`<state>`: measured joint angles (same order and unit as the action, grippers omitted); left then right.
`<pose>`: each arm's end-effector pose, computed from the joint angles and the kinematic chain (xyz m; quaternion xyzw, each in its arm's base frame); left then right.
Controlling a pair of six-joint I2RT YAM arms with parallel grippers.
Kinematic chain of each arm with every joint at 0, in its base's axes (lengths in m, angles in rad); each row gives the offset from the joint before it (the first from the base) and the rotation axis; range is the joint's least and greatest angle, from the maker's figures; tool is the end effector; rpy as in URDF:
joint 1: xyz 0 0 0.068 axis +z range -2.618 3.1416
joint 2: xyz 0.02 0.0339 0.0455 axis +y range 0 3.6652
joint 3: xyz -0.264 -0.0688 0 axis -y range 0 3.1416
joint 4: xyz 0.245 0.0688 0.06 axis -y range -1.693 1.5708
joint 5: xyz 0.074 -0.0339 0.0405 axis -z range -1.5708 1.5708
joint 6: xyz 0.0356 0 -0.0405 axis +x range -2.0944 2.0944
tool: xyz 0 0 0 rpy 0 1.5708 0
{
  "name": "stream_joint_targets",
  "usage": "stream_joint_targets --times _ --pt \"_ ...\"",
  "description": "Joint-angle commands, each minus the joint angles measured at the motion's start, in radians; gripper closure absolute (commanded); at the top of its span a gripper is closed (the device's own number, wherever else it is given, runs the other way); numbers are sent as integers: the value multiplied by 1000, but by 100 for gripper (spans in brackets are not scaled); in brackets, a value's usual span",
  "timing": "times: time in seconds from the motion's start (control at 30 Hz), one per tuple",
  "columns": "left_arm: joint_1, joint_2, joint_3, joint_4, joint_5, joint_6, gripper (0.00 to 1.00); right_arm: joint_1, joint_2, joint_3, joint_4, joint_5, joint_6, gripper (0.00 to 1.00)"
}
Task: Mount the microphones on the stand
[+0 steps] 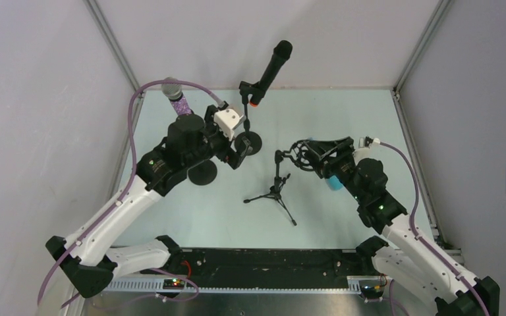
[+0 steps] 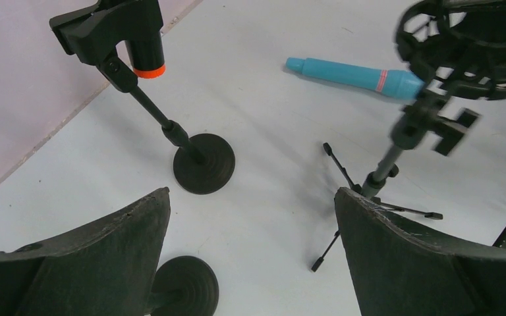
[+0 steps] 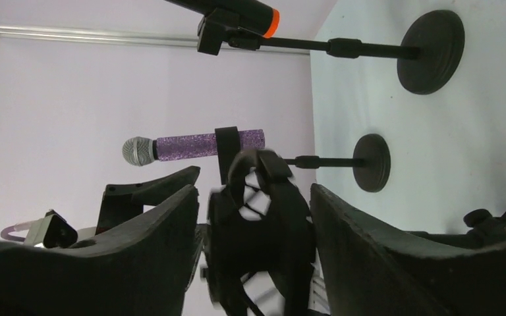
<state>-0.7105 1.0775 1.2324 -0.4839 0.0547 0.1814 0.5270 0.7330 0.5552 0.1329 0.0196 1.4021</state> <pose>0.1742 -0.1524 0.4077 0.3650 0.7267 -0.1735 0.5555 0.1603 0.0925 0.3009 0.3124 0.6518 0.5638 0.3996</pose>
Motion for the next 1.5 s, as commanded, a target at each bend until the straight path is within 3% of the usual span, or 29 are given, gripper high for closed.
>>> stream_joint_targets --times 0.0,0.1,0.13,0.37,0.63,0.7,0.87,0.97,1.1,1.47 --pt "-1 -15 38 7 16 -20 2 8 -41 22 -39 26 -1 28" --pt "-1 -22 36 8 12 -14 2 6 -68 45 -96 27 -32 4" --pt "-1 -24 37 7 12 -14 2 5 -73 64 -141 28 -56 2" --pt "-1 -32 55 -7 -11 2 2 -66 -146 214 -493 55 -197 1" --pt "-1 -51 74 -36 -40 29 2 -474 -207 284 -798 -139 -207 0" --pt "0 -56 86 -42 -46 34 2 -496 -166 279 -805 -143 -223 1" --pt "-1 -61 113 -78 -77 57 2 -546 117 274 -727 -221 -196 1" --pt "2 -51 114 -93 -104 63 2 -484 234 298 -691 -144 -160 1" --pt "4 -24 140 -134 -124 30 2 -386 284 302 -638 -42 -79 1" --pt "24 -17 150 -153 -162 -1 2 -324 434 308 -644 -60 30 1"
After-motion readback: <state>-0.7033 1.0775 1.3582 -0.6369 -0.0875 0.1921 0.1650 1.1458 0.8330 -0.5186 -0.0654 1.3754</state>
